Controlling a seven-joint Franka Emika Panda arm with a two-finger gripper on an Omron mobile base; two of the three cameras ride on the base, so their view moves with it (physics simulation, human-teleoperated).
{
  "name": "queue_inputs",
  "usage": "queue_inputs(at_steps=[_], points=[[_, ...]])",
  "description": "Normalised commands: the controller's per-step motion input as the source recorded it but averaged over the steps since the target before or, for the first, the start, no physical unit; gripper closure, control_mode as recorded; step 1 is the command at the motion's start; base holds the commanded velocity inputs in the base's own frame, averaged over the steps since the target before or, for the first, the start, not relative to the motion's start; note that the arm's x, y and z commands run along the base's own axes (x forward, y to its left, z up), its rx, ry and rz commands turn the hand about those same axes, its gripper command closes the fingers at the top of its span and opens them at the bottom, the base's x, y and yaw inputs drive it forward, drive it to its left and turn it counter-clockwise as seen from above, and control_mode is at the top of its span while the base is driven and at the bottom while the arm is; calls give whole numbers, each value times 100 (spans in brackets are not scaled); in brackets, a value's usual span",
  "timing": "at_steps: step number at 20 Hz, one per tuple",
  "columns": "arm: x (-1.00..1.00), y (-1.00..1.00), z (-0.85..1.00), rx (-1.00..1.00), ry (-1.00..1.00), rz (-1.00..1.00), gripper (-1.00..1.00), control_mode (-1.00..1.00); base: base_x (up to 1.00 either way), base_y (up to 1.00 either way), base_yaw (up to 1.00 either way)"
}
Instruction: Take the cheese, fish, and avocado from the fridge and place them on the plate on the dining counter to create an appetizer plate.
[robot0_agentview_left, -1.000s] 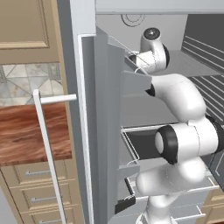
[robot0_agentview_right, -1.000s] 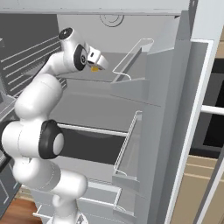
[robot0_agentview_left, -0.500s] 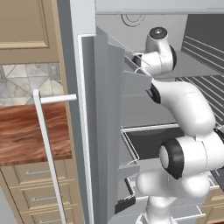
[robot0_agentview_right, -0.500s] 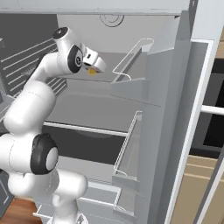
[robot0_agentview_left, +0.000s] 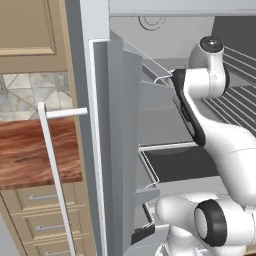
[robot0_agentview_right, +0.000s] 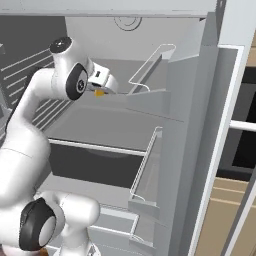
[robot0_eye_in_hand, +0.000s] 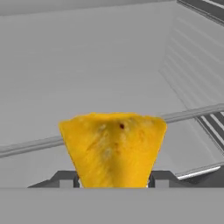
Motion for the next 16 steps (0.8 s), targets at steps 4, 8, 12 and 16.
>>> queue_inputs(at_steps=[4,8,12,16], points=[[-100,0,0,-2,1,17,100,-100,0,0,0],[-100,9,0,-5,1,12,100,-100,0,0,0],[-67,24,-1,-9,1,4,100,100,-25,6,1],[0,0,0,0,0,0,100,100,-100,6,10]])
